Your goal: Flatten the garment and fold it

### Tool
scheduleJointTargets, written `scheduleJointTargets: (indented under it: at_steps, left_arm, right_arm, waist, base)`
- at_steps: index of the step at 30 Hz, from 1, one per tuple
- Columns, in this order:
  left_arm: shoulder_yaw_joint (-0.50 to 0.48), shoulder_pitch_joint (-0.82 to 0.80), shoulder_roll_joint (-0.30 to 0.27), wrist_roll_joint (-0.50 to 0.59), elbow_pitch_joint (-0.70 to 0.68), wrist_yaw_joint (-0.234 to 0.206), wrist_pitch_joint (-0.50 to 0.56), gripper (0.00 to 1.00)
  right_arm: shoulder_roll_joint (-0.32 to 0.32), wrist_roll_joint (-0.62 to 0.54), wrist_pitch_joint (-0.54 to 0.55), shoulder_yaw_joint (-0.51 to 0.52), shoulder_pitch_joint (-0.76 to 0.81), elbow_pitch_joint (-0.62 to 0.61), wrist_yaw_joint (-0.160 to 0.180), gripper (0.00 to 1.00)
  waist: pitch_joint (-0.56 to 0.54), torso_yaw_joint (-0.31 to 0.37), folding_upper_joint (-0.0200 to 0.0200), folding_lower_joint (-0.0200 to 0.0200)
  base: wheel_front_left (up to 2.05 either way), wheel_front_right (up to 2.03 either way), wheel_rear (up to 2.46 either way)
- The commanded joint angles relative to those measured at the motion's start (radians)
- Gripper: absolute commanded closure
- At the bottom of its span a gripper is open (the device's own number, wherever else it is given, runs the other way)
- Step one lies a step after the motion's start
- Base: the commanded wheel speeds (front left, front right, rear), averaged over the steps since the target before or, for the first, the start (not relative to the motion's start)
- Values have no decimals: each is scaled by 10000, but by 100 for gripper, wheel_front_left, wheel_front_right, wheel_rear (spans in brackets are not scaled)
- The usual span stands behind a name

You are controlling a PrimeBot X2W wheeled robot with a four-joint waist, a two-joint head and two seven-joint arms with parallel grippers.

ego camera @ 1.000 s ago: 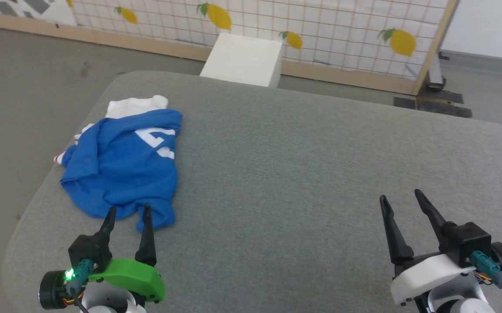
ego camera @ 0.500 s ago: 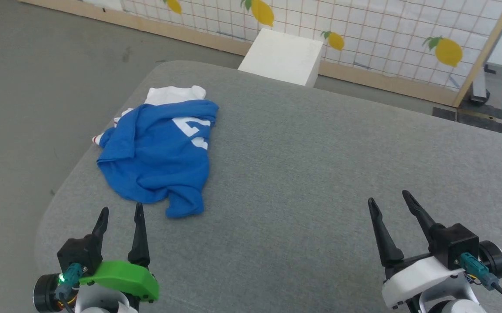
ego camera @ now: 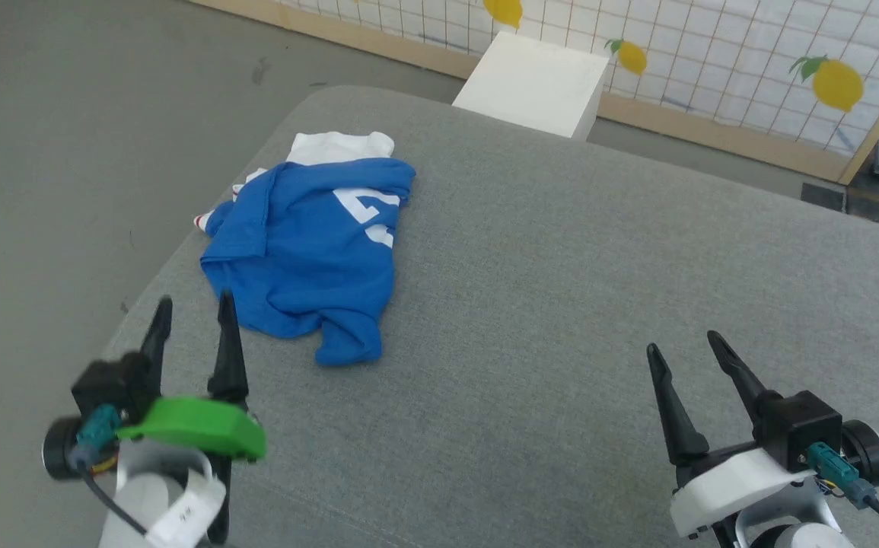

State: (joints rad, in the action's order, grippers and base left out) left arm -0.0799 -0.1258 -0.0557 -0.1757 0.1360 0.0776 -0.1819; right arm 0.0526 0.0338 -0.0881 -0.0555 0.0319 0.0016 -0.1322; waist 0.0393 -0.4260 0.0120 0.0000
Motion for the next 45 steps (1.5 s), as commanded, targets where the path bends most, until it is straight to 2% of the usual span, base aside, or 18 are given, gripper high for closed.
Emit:
scheduleJointTargets:
  at_steps: [1, 8, 14, 22, 27, 34, 41, 42, 43, 44, 45]
  left_arm:
    - [-42, -493, -54, -37, 132, 79, -105, 0]
    - [230, -2681, -750, -447, 1272, 228, -224, 0]
    - [1125, -4844, -1770, -1481, 2605, 301, 493, 0]
    - [3084, -6949, -3206, -3682, 4582, 393, 3096, 0]
    - [4114, -7487, -3841, -5344, 5416, 447, 4681, 0]
    - [4876, -7655, -4387, -7451, 6751, 525, 6365, 0]
    - [5118, -7485, -4142, -8279, 7868, 530, 7528, 0]
    - [5109, -7501, -4084, -8388, 8018, 531, 7682, 23]
    - [5113, -7522, -4045, -8448, 8114, 531, 7767, 75]
    - [5122, -7548, -4007, -8509, 8225, 531, 7861, 100]
    - [5126, -7568, -3981, -8552, 8318, 531, 7931, 100]
  right_arm:
    - [-17, -99, 1, -4, -4, -74, 11, 0]
    - [-18, -282, 159, -49, -261, -267, 12, 0]
    - [-20, -583, 310, -106, -596, -539, 13, 0]
    - [-22, -891, 463, -250, -1215, -766, 14, 0]
    - [-23, -1004, 513, -307, -1484, -863, 14, 0]
    - [-24, -1078, 475, -393, -1833, -924, 15, 0]
    - [-24, -1055, 423, -390, -1928, -858, 15, 0]
    - [-24, -1042, 423, -387, -1932, -840, 15, 0]
    - [-24, -1032, 420, -381, -1934, -825, 15, 0]
    - [-24, -1022, 415, -374, -1936, -806, 15, 0]
    - [-24, -1011, 407, -365, -1934, -783, 15, 0]
  waist:
    - [191, -40, -88, 0]
    - [823, 235, -95, 0]
    - [1691, 667, -100, 0]
    - [2915, 1327, -108, 0]
    - [3586, 1613, -113, 0]
    - [4318, 1914, -120, 0]
    - [4464, 2065, -120, 0]
    - [4456, 2070, -120, 0]
    - [4441, 2070, -120, 0]
    - [4415, 2068, -120, 0]
    - [4373, 2063, -120, 0]
  base:
    - [0, 0, 0]
    - [0, 0, 0]
    - [0, 0, 0]
    - [0, 0, 0]
    - [0, 0, 0]
    - [0, 0, 0]
    - [0, 0, 0]
    - [0, 0, 0]
    - [0, 0, 0]
    - [0, 0, 0]
    - [0, 0, 0]
